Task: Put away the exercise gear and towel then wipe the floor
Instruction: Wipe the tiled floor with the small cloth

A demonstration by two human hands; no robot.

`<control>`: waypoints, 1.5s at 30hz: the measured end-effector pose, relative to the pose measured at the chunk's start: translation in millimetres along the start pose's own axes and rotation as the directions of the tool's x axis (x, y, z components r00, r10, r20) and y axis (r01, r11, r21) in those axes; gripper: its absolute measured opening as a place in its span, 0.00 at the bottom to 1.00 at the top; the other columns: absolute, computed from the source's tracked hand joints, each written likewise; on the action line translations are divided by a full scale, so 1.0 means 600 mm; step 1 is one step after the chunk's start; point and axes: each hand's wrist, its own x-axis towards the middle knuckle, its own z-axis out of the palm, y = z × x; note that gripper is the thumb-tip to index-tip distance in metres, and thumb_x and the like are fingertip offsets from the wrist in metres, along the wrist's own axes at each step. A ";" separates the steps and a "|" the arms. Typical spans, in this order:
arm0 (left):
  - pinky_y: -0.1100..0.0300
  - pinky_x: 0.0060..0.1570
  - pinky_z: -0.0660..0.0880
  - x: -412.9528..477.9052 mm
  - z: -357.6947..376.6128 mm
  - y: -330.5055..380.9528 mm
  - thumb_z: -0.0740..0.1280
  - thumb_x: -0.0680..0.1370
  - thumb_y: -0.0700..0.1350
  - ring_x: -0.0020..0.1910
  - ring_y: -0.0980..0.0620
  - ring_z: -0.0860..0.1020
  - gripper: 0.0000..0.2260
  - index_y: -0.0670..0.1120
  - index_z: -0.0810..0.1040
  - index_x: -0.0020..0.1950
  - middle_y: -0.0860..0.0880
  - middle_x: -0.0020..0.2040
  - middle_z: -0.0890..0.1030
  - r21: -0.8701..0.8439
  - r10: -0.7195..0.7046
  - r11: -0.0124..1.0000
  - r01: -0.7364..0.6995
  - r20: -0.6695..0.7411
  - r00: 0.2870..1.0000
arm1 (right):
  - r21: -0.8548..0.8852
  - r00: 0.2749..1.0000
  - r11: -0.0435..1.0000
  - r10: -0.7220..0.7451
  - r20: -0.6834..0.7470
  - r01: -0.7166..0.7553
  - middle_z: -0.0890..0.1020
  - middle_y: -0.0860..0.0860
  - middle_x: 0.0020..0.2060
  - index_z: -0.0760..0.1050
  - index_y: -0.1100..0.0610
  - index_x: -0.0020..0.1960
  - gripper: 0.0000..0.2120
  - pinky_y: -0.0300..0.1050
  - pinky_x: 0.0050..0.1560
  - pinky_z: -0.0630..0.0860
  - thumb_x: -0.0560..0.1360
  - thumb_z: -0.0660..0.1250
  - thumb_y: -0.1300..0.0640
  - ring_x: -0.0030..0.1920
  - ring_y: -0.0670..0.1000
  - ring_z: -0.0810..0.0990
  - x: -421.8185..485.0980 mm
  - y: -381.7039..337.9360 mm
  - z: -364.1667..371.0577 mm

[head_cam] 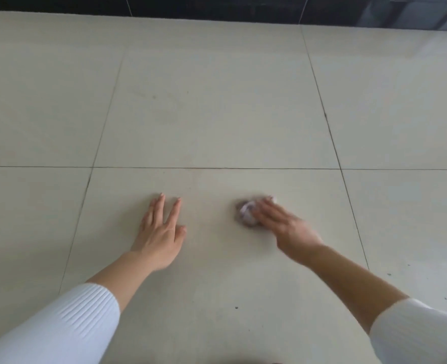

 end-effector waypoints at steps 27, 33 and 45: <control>0.52 0.75 0.43 -0.113 -0.034 -0.153 0.47 0.82 0.57 0.77 0.45 0.36 0.31 0.48 0.33 0.77 0.41 0.76 0.33 0.177 -0.210 0.967 0.183 0.150 0.966 | 0.065 0.810 0.808 0.586 0.005 -0.585 0.54 0.54 0.77 0.50 0.56 0.78 0.36 0.50 0.75 0.47 0.72 0.56 0.68 0.76 0.59 0.50 0.112 0.027 -0.027; 0.52 0.75 0.44 -0.117 -0.026 -0.200 0.30 0.70 0.65 0.76 0.47 0.34 0.35 0.49 0.25 0.71 0.42 0.76 0.31 0.128 -0.173 0.978 0.162 0.076 0.982 | 0.165 0.736 0.729 0.676 -0.021 -0.665 0.57 0.60 0.75 0.57 0.61 0.75 0.32 0.51 0.75 0.45 0.72 0.57 0.69 0.74 0.62 0.52 0.199 0.010 -0.017; 0.49 0.73 0.51 -0.047 -0.005 -0.252 0.36 0.79 0.62 0.76 0.38 0.56 0.38 0.33 0.56 0.75 0.34 0.76 0.56 0.017 -0.200 0.978 0.207 -0.192 0.961 | 0.222 0.844 0.842 -0.524 0.114 0.492 0.70 0.52 0.71 0.72 0.55 0.69 0.30 0.50 0.73 0.61 0.69 0.51 0.63 0.73 0.53 0.65 0.158 -0.300 0.102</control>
